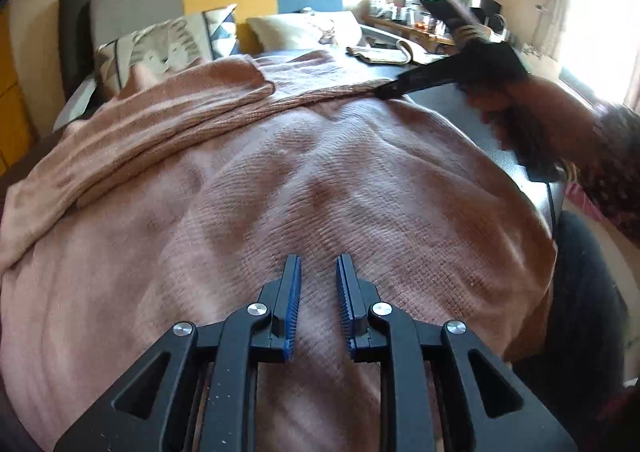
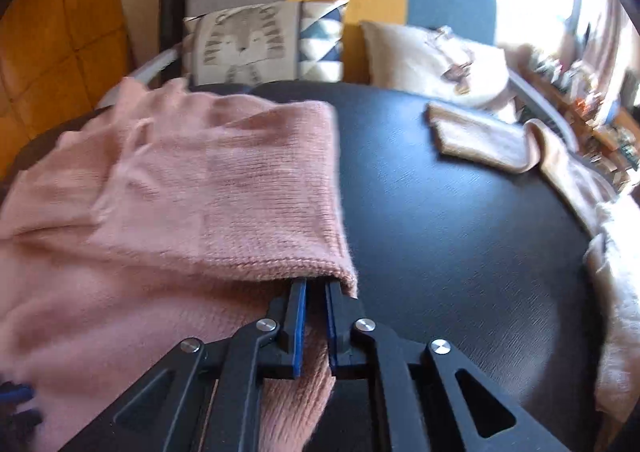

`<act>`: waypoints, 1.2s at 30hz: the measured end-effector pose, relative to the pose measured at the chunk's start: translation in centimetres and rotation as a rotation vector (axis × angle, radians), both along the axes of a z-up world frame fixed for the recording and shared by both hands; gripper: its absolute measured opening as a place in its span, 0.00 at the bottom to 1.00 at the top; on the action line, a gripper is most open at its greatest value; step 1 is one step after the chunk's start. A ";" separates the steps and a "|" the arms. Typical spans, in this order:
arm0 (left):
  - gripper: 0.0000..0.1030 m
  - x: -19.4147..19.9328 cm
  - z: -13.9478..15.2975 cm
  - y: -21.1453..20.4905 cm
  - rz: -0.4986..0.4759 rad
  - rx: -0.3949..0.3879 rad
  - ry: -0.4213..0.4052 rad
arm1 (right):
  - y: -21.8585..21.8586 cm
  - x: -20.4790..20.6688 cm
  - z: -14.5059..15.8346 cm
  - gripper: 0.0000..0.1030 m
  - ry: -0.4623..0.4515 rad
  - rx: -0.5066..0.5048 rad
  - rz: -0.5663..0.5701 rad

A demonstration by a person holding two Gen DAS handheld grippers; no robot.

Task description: Fold clothes

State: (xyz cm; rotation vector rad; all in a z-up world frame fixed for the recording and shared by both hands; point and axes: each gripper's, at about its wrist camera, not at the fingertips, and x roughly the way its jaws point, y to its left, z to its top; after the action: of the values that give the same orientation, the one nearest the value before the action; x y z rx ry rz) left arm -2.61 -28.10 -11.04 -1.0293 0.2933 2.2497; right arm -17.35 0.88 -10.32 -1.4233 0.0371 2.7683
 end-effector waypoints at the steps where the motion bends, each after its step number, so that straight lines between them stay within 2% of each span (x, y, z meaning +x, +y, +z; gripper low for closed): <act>1: 0.20 0.2 0.4 -0.7 0.041 -0.016 0.024 | -0.7 0.9 0.5 0.25 0.000 0.010 0.019; 4: 0.20 0.6 1.8 -3.5 0.173 -0.053 0.091 | -3.9 4.6 2.3 0.25 0.069 0.105 0.093; 7: 0.20 0.2 2.9 -6.5 0.329 -0.132 0.142 | -6.7 8.1 2.6 0.25 0.101 0.108 0.176; 11: 0.21 -1.9 2.6 -10.6 0.505 -0.199 0.129 | -7.6 10.4 1.1 0.25 0.046 0.080 0.164; 15: 0.21 -3.3 0.7 -13.8 0.632 -0.241 0.050 | -6.4 11.8 -0.4 0.25 0.043 0.074 0.123; 18: 0.29 -3.3 -0.4 -15.4 0.677 -0.201 0.016 | -4.8 12.9 -0.5 0.26 0.062 0.009 0.062; 19: 0.39 -3.2 -0.5 -15.5 0.690 -0.215 0.027 | -4.4 13.2 -0.6 0.26 0.070 -0.017 0.043; 20: 0.44 -3.1 -0.6 -15.6 0.700 -0.226 0.037 | -4.1 13.4 -0.6 0.26 0.079 -0.039 0.030; 25: 0.48 -3.4 -0.7 -15.8 0.717 -0.197 0.025 | -5.1 13.7 -0.4 0.28 0.081 0.013 0.030; 29: 0.54 -3.3 -0.7 -16.3 0.729 -0.182 0.013 | -5.3 14.7 0.3 0.28 0.057 -0.008 0.031; 33: 0.56 -3.1 -0.9 -16.7 0.729 -0.175 0.018 | -5.6 15.9 1.2 0.28 0.032 -0.036 0.036; 36: 0.57 -3.0 -0.9 -16.7 0.728 -0.174 0.027 | -5.9 16.9 0.6 0.28 -0.010 -0.027 0.052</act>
State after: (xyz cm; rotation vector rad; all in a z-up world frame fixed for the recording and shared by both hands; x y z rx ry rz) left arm -5.59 -44.81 -11.98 -1.3561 0.1347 2.9228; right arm -0.42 -5.06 -9.69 -1.4652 0.0379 2.8119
